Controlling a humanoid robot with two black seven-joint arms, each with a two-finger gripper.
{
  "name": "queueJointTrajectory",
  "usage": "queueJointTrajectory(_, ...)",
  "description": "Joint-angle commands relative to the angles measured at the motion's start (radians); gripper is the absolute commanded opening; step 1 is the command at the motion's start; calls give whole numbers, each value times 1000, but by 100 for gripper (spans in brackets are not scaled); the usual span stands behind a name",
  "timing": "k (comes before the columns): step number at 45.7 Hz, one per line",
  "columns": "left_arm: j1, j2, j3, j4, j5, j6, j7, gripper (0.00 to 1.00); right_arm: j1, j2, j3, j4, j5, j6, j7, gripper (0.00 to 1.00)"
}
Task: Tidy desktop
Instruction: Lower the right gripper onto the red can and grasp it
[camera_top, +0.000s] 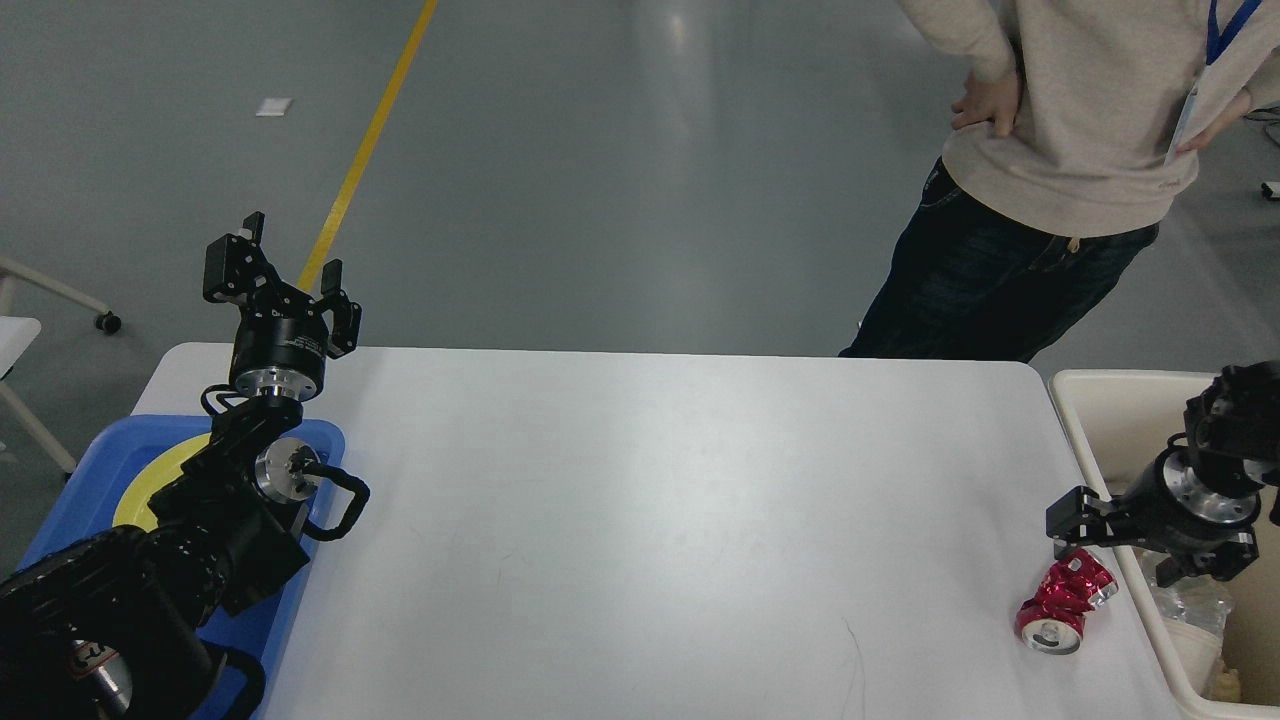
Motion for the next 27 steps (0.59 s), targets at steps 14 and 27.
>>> queueJointTrajectory(14,0,-1,0,0,0,0,0,96,-180,29,100,-74,0,-254,-3,100)
queueJointTrajectory(27,-1,-1,0,0,0,0,0,96,-200,40,102,-89,0,-254,-5,100)
